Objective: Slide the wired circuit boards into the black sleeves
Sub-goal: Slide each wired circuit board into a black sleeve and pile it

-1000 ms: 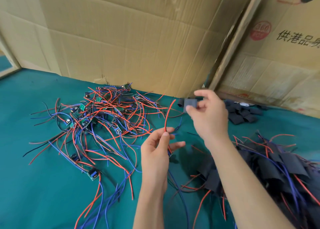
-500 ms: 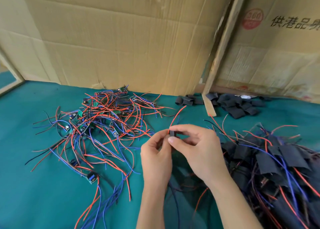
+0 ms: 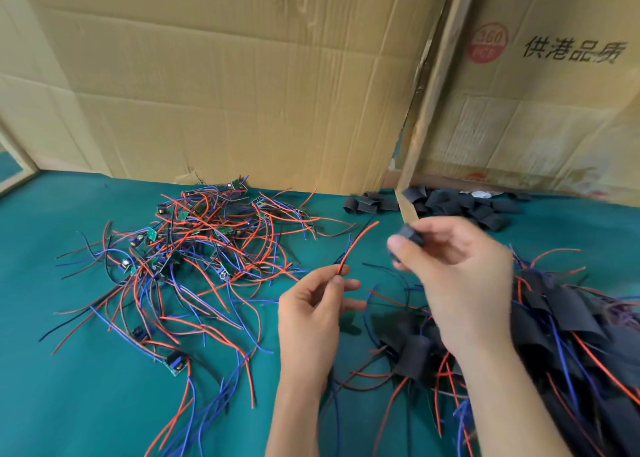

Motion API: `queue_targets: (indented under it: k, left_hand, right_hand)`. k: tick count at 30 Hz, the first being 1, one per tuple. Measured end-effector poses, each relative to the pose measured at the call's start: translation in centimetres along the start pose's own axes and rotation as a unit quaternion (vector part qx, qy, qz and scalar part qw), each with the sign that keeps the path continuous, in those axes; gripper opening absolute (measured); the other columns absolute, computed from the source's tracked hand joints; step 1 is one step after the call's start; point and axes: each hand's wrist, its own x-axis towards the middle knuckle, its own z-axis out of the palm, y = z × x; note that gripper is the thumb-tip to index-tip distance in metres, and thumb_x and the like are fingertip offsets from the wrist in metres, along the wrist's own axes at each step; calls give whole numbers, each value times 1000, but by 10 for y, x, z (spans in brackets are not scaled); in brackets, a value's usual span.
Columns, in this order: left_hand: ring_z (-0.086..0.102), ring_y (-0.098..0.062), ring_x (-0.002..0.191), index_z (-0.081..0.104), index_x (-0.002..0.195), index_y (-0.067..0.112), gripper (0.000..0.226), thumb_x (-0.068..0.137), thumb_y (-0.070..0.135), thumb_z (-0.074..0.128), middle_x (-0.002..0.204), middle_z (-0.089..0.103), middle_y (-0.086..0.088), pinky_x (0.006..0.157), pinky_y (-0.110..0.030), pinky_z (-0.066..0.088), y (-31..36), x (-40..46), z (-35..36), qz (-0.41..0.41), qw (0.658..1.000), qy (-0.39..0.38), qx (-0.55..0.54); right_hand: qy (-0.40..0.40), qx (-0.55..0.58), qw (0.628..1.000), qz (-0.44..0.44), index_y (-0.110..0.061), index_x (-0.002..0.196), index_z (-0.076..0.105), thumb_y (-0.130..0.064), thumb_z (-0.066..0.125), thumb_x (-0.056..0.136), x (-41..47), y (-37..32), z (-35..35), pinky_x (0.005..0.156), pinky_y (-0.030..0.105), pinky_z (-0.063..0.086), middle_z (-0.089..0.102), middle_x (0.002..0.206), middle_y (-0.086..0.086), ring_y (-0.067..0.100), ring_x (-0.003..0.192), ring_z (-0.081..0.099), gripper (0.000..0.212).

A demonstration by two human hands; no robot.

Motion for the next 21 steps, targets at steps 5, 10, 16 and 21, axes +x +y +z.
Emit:
queue_targets:
  k: [5, 10, 16, 21]
  left_hand:
    - [75, -25, 66, 74, 96, 12, 21, 98, 2, 56, 84, 78, -4, 78, -42, 58, -2, -1, 1, 9, 1000, -6, 20]
    - [76, -26, 68, 75, 93, 17, 23, 97, 2, 58, 85, 78, -2, 75, -34, 59, -2, -2, 1, 18, 998, -38, 40]
    - [75, -22, 68, 74, 96, 15, 22, 98, 0, 58, 85, 78, -3, 70, -20, 55, -1, -2, 0, 29, 996, -73, 42]
    - [73, -19, 67, 75, 95, 12, 23, 96, -3, 58, 83, 78, -5, 70, -21, 55, 0, -3, -1, 38, 995, -86, 46]
  right_hand:
    - [126, 3, 991, -42, -27, 79, 67, -24, 91, 74, -3, -7, 8, 67, 21, 56, 75, 77, -4, 12, 71, 73, 24]
    - [149, -40, 987, -45, -30, 76, 63, -24, 90, 76, -7, -2, 14, 66, 18, 54, 72, 73, -17, 2, 66, 70, 28]
    - [184, 59, 981, 34, -19, 77, 64, -15, 89, 77, -2, 4, 10, 71, 27, 59, 72, 67, -10, 12, 69, 74, 26]
    - [158, 147, 973, 76, -11, 79, 65, -5, 86, 79, 1, 1, 7, 71, 23, 59, 74, 68, -5, 13, 68, 75, 22]
